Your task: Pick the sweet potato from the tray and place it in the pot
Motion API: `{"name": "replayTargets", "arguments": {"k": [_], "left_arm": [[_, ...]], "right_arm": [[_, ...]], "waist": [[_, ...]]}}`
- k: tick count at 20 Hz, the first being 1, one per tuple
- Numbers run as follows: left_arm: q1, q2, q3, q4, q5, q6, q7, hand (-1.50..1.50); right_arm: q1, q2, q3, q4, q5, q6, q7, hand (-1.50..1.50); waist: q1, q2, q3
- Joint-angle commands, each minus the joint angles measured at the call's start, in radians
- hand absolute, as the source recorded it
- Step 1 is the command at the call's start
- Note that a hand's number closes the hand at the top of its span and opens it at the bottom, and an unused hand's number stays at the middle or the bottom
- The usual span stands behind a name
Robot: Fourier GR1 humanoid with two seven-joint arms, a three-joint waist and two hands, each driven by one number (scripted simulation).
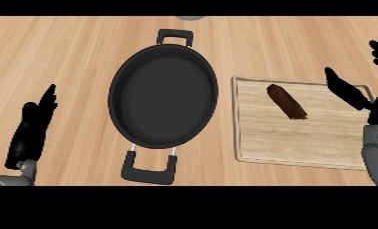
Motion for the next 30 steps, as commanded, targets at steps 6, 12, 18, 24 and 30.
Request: {"name": "replayTargets", "arguments": {"k": [6, 12, 18, 24, 30], "left_arm": [[-0.035, 0.017, 0.005, 0.013, -0.005, -0.015, 0.099, 0.00], [-0.022, 0.036, 0.017, -0.014, 0.001, -0.029, 0.106, 0.00], [-0.041, 0.022, 0.010, -0.009, -0.014, -0.018, 0.116, 0.00], [-0.056, 0.000, 0.008, 0.009, -0.011, -0.024, 0.119, 0.00], [0.002, -0.017, -0.006, -0.007, -0.035, -0.013, 0.091, 0.00]], "right_arm": [[-0.018, 0.161, 0.177, -0.078, 0.600, 0.085, 0.495, -1.50], [-0.148, 0.165, 0.206, -0.164, 0.668, 0.542, 0.817, -1.50], [-0.248, 0.263, 0.184, -0.112, 0.524, 0.885, 0.963, -1.50], [-0.347, 0.383, 0.146, -0.096, 0.492, 1.004, 1.089, -1.50], [-0.333, 0.384, 0.051, -0.076, 0.510, 1.030, 1.080, -1.50]], "waist": [[-0.007, -0.014, -0.002], [0.004, -0.022, -0.002], [0.013, -0.012, 0.000], [0.006, -0.009, 0.002], [0.006, -0.009, 0.003]]}}
